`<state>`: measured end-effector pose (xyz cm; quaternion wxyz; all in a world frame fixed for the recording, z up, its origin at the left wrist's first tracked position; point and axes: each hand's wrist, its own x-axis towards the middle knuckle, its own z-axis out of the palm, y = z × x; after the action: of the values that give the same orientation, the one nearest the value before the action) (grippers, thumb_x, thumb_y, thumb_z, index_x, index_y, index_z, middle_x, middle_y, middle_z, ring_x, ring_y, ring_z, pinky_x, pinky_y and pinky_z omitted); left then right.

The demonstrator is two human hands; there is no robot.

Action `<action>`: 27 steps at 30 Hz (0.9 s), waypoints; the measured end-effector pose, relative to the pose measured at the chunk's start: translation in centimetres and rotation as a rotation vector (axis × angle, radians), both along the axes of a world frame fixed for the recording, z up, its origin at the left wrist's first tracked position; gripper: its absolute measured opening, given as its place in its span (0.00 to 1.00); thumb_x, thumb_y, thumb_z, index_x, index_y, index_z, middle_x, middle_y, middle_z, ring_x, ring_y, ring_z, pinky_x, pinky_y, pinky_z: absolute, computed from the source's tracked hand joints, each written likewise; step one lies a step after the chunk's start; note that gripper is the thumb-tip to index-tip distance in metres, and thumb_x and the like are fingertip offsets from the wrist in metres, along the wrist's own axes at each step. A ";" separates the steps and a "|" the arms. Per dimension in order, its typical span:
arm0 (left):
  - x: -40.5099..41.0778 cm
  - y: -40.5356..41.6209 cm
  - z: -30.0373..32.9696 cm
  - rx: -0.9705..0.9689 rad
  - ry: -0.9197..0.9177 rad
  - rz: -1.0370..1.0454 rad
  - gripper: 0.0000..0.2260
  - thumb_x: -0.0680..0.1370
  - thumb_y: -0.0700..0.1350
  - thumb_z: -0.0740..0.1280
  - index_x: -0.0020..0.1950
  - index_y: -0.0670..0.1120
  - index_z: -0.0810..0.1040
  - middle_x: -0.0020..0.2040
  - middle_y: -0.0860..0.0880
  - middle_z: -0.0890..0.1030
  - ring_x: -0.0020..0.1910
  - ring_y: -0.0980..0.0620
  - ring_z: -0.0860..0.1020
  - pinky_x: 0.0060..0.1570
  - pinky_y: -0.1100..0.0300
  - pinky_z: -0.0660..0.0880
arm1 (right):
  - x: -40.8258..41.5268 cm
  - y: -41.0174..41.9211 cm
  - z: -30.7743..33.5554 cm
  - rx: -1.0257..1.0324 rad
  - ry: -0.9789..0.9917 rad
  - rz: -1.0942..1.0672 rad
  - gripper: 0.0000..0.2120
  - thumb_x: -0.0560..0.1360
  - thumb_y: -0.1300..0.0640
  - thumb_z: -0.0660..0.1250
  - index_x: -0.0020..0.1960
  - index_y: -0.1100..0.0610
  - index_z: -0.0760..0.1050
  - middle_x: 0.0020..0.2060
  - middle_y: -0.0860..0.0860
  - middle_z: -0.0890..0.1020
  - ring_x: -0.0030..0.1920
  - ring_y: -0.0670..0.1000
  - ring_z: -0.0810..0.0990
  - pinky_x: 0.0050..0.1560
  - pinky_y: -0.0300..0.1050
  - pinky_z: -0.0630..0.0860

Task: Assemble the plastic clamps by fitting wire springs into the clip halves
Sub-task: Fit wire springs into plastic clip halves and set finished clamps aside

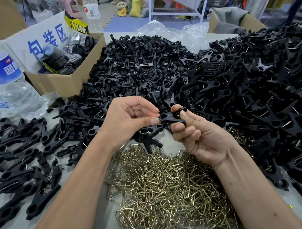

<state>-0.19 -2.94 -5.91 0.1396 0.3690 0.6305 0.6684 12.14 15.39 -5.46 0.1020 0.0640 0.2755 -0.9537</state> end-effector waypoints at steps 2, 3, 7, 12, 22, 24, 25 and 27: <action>0.0 0.0 0.0 -0.003 0.003 -0.002 0.10 0.67 0.37 0.79 0.46 0.42 0.85 0.41 0.47 0.87 0.42 0.52 0.85 0.46 0.63 0.80 | -0.1 0.0 0.0 0.004 -0.004 0.004 0.08 0.71 0.62 0.71 0.50 0.59 0.85 0.36 0.56 0.76 0.28 0.43 0.77 0.23 0.31 0.76; 0.0 0.0 0.0 -0.003 0.004 -0.004 0.10 0.67 0.37 0.79 0.46 0.43 0.85 0.41 0.47 0.87 0.42 0.52 0.85 0.46 0.63 0.81 | -0.1 0.0 -0.1 0.006 -0.009 0.003 0.08 0.71 0.62 0.72 0.49 0.58 0.85 0.35 0.56 0.76 0.28 0.43 0.77 0.23 0.31 0.75; 0.2 0.1 0.1 0.006 0.001 -0.004 0.10 0.67 0.37 0.80 0.46 0.43 0.86 0.41 0.46 0.87 0.42 0.52 0.86 0.46 0.63 0.81 | 0.1 0.0 -0.3 0.023 -0.004 0.011 0.09 0.70 0.62 0.72 0.49 0.57 0.85 0.34 0.55 0.76 0.27 0.43 0.76 0.22 0.30 0.75; 0.1 0.3 0.5 0.007 0.024 0.067 0.11 0.68 0.36 0.81 0.47 0.46 0.87 0.42 0.46 0.88 0.43 0.49 0.87 0.47 0.60 0.82 | 0.4 0.2 0.7 0.322 0.116 -0.055 0.15 0.71 0.58 0.74 0.57 0.54 0.86 0.35 0.53 0.80 0.30 0.43 0.77 0.27 0.31 0.77; -5.6 3.9 3.8 -0.620 0.507 0.596 0.05 0.74 0.43 0.77 0.47 0.51 0.85 0.40 0.59 0.79 0.48 0.54 0.81 0.62 0.54 0.77 | -8.1 7.2 9.3 1.500 -0.114 -0.871 0.22 0.76 0.55 0.78 0.68 0.57 0.80 0.41 0.56 0.86 0.31 0.48 0.82 0.33 0.42 0.81; -7.2 5.1 4.3 -0.805 0.548 0.577 0.03 0.75 0.47 0.77 0.48 0.50 0.86 0.40 0.56 0.79 0.52 0.49 0.81 0.68 0.49 0.72 | -10.3 6.8 9.7 1.809 -0.119 -0.866 0.15 0.76 0.54 0.77 0.61 0.56 0.84 0.47 0.54 0.87 0.39 0.49 0.84 0.42 0.40 0.82; -7.9 5.7 4.5 -0.896 0.565 0.571 0.05 0.75 0.50 0.77 0.48 0.50 0.86 0.42 0.53 0.82 0.54 0.47 0.81 0.70 0.48 0.71 | -11.5 5.9 9.6 1.926 -0.078 -0.786 0.09 0.76 0.55 0.76 0.56 0.55 0.86 0.44 0.51 0.87 0.39 0.47 0.84 0.42 0.35 0.79; -9.0 6.9 4.3 -1.055 0.596 0.556 0.13 0.76 0.57 0.75 0.50 0.48 0.86 0.48 0.48 0.85 0.56 0.44 0.81 0.70 0.47 0.69 | -13.6 3.4 8.8 2.100 0.011 -0.541 0.04 0.76 0.58 0.74 0.50 0.54 0.88 0.42 0.48 0.87 0.39 0.46 0.82 0.41 0.32 0.77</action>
<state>-9.21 3.95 -1.57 -0.0562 0.2439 0.9563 0.1509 -1.51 18.76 3.38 -0.2186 0.1737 0.9316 -0.2328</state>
